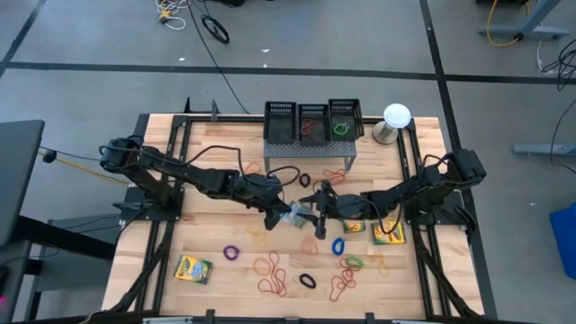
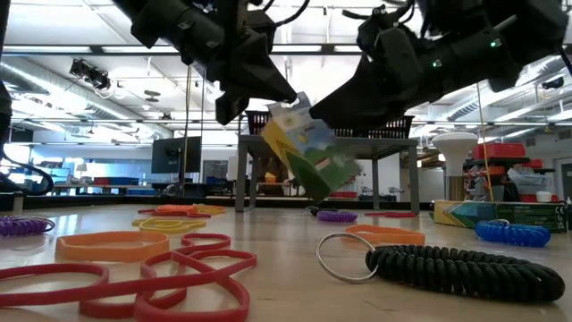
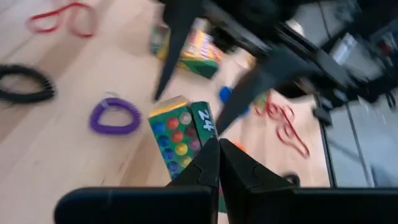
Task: Sort rubber bands into baskets
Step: Put the crayon box into the left black basket on the shelf
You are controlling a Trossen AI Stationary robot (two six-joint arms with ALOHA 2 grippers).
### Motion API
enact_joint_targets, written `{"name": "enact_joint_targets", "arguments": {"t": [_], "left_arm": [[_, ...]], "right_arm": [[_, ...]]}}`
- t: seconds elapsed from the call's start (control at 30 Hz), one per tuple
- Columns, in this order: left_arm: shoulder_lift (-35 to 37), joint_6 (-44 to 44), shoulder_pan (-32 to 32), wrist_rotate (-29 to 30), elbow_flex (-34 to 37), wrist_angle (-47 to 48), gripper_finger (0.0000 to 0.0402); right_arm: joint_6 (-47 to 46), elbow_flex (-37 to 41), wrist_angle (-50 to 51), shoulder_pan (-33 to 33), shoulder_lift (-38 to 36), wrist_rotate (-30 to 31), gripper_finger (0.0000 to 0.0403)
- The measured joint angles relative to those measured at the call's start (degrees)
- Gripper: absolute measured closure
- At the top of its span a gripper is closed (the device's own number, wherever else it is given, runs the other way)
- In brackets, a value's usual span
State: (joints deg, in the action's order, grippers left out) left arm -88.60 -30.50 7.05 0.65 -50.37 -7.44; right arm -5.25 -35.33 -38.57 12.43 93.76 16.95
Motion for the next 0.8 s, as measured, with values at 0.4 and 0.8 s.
{"name": "enact_joint_targets", "arguments": {"t": [0.4, 0.8], "left_arm": [[0.02, 16.5, 0.0, -9.2, 0.0, -1.47, 0.0394], [0.1, 21.78, 0.17, -10.43, -0.09, -1.21, 0.0387]], "right_arm": [[3.21, 0.02, -0.15, -4.07, 0.0, -18.2, 0.0193], [2.61, 0.04, -0.16, -4.04, 0.0, -22.19, 0.0261]]}}
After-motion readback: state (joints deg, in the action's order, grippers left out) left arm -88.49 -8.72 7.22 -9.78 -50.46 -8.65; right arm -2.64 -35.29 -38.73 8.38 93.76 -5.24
